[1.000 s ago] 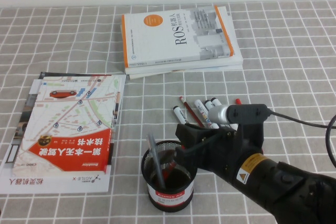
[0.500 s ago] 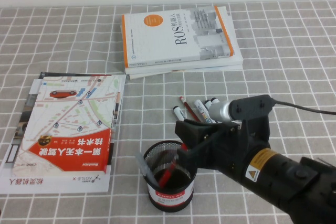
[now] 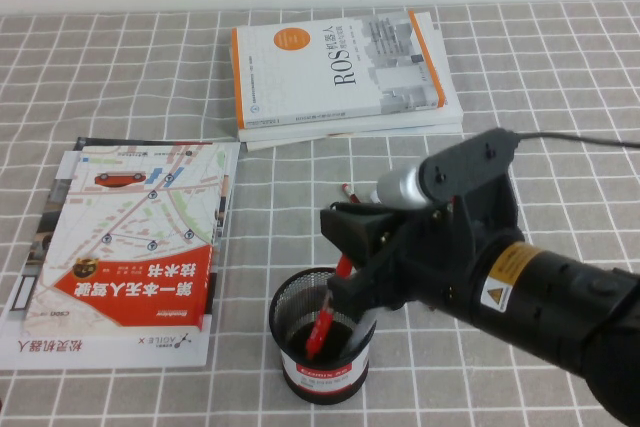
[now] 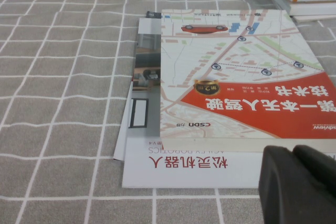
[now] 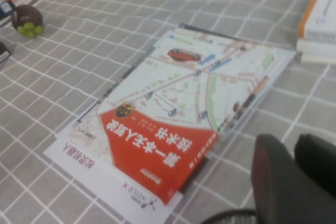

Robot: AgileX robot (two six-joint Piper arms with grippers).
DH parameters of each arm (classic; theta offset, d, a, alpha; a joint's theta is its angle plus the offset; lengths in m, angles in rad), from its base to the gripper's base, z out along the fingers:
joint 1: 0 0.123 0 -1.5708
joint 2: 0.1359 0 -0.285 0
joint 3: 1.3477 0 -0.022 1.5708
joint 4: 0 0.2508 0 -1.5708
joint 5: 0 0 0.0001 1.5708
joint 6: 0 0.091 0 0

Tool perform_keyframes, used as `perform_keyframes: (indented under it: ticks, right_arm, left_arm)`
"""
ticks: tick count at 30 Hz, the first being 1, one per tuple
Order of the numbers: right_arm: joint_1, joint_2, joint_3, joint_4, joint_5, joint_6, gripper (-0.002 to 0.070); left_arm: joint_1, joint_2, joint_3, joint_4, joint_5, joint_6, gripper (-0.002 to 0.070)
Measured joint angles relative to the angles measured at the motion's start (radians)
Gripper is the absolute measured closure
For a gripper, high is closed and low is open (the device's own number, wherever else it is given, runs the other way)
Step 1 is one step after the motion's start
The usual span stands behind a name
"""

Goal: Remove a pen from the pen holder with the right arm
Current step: 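Take a marker out of the pen holder and lay it on the table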

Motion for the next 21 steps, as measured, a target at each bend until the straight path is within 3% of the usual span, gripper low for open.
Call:
perform_keyframes:
  ticks: [10, 21]
  right_arm:
    - [0.000, -0.028, -0.140, 0.010, 0.135, -0.175, 0.0653]
    - [-0.151, -0.040, -0.450, -0.004, 0.554, -0.243, 0.0653]
  left_arm:
    - [0.000, 0.000, 0.000, 0.000, 0.000, 0.000, 0.0678]
    - [0.000, 0.000, 0.000, 0.000, 0.000, 0.000, 0.0678]
